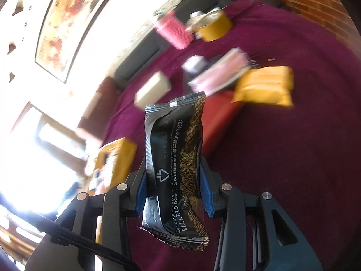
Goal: Organize objects
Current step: 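Carry the white bottle to the tray with the left gripper while the right gripper carries the black bag there, then release the white bottle and the black bag in the tray with both grippers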
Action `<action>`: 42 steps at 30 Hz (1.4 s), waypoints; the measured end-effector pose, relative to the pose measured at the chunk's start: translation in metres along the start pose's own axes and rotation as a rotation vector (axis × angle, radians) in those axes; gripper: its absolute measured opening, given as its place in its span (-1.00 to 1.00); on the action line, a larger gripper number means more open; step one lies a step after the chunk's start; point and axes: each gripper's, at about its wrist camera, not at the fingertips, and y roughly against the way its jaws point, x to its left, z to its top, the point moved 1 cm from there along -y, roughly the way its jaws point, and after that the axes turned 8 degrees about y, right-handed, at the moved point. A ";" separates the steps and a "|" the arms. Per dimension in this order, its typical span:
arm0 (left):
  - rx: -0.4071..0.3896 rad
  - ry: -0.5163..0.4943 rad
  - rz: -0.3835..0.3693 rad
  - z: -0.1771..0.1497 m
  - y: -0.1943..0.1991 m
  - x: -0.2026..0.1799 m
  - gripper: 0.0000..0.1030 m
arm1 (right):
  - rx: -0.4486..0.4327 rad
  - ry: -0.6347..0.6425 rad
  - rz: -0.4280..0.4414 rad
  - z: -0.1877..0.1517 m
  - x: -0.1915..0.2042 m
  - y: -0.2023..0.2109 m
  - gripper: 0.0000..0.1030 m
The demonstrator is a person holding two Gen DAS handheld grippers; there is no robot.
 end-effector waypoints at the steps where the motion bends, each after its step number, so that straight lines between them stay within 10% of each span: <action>1: 0.015 0.012 0.013 -0.004 -0.003 0.008 -0.43 | 0.018 0.014 0.022 -0.001 0.014 -0.005 -0.27; 12: 0.173 -0.023 0.152 -0.033 -0.049 0.044 -0.43 | 0.278 0.120 0.152 -0.034 0.141 -0.105 -0.26; 30: 0.167 0.065 0.192 -0.037 -0.052 0.060 0.10 | 0.479 0.336 -0.073 -0.092 0.216 -0.200 -0.25; 42: 0.057 0.379 -0.098 -0.032 -0.013 0.101 0.10 | 0.416 0.424 -0.155 -0.087 0.229 -0.188 0.28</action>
